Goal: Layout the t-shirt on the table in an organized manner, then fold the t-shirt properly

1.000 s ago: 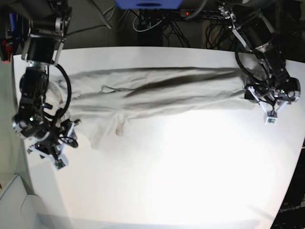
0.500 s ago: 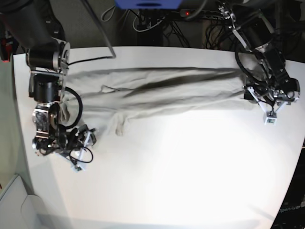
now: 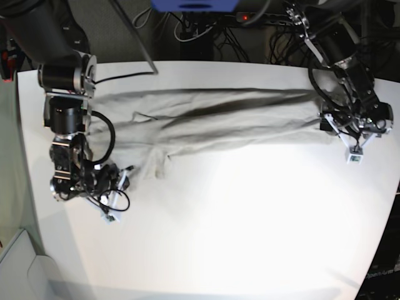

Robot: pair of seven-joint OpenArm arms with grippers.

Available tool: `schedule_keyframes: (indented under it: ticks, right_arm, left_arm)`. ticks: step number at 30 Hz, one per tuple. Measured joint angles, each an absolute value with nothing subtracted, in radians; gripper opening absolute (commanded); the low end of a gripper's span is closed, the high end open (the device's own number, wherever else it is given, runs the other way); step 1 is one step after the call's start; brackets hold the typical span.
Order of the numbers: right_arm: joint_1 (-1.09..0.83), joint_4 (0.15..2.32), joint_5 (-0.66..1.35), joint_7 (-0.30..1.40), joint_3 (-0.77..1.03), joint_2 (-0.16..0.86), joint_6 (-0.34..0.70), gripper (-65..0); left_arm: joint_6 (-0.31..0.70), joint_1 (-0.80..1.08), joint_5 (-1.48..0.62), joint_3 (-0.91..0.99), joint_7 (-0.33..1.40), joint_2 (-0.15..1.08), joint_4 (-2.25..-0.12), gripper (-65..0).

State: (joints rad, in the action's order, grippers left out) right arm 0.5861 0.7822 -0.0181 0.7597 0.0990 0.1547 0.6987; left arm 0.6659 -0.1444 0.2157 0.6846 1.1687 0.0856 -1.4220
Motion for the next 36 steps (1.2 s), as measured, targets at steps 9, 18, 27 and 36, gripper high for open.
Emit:
schedule_keyframes:
  ticks: [9, 18, 27, 36]
  right_arm:
    - [0.552, 0.907, -0.015, 0.865, 0.103, 0.167, 0.699, -65.0]
    - [0.344, 1.456, -0.010, 1.113, 0.105, 0.153, 0.698, -65.0]
    - [0.080, 1.853, -0.011, 1.209, 0.104, 0.136, 0.699, -65.0]
    - [-0.021, 1.869, -0.019, 1.205, 0.162, 0.140, 0.699, -65.0]
  left_arm:
    - [0.666, -0.144, 0.212, 0.685, 1.169, 0.086, -1.422, -9.7]
    - [0.666, -0.144, 0.207, 0.684, 1.161, 0.085, -1.420, -9.7]
    - [0.667, -0.144, 0.206, 0.685, 1.158, 0.083, -1.420, -9.7]
    - [0.674, -0.144, 0.200, 0.688, 1.158, 0.086, -1.420, -9.6]
